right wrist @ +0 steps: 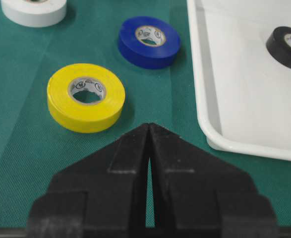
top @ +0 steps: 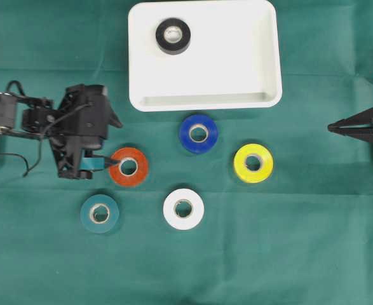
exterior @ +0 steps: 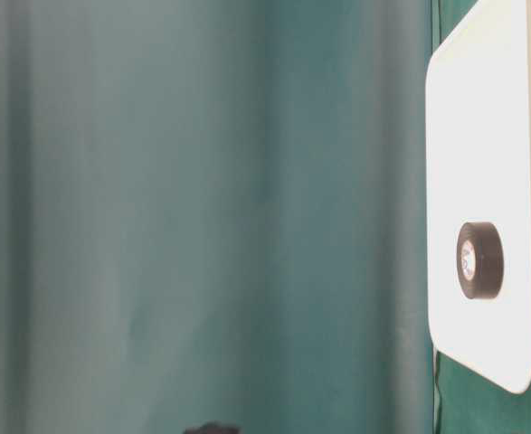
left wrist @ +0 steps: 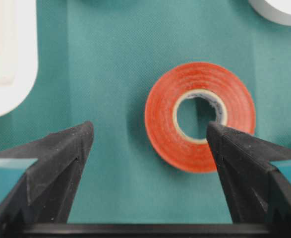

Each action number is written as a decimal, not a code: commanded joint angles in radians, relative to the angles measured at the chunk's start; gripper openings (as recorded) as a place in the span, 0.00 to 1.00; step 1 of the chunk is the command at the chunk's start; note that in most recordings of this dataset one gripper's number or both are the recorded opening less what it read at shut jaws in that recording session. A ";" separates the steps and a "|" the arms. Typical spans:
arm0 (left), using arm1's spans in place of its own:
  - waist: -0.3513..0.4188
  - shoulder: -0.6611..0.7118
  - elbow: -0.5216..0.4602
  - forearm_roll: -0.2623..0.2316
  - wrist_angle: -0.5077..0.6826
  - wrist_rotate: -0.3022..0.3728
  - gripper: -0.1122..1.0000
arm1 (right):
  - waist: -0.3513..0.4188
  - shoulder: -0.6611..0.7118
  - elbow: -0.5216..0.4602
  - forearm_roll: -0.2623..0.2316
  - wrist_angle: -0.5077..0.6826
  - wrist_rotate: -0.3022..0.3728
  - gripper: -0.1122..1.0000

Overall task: Put the tape into the white case with the left arm.
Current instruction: 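Move the left gripper to the red tape roll and grasp it, then carry the red tape into the tray beside the black roll, then open the left gripper to release red tape and pull back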

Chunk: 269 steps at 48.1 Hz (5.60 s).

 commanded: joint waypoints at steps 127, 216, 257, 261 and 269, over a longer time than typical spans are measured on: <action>0.156 0.072 -0.261 0.002 0.184 0.006 0.33 | -0.002 0.006 -0.009 -0.006 -0.006 0.002 0.02; 0.405 0.305 -0.419 0.002 0.156 0.095 0.95 | -0.002 0.006 -0.009 -0.005 -0.006 0.002 0.02; 0.181 -0.058 -0.170 0.000 0.158 0.089 0.94 | -0.002 0.006 -0.009 -0.005 -0.006 0.002 0.02; 0.163 -0.080 -0.153 -0.002 0.163 0.087 0.94 | -0.002 0.006 -0.009 -0.006 -0.006 0.002 0.02; 0.135 -0.118 -0.117 -0.002 0.207 0.087 0.94 | -0.002 0.006 -0.011 -0.005 -0.006 0.002 0.02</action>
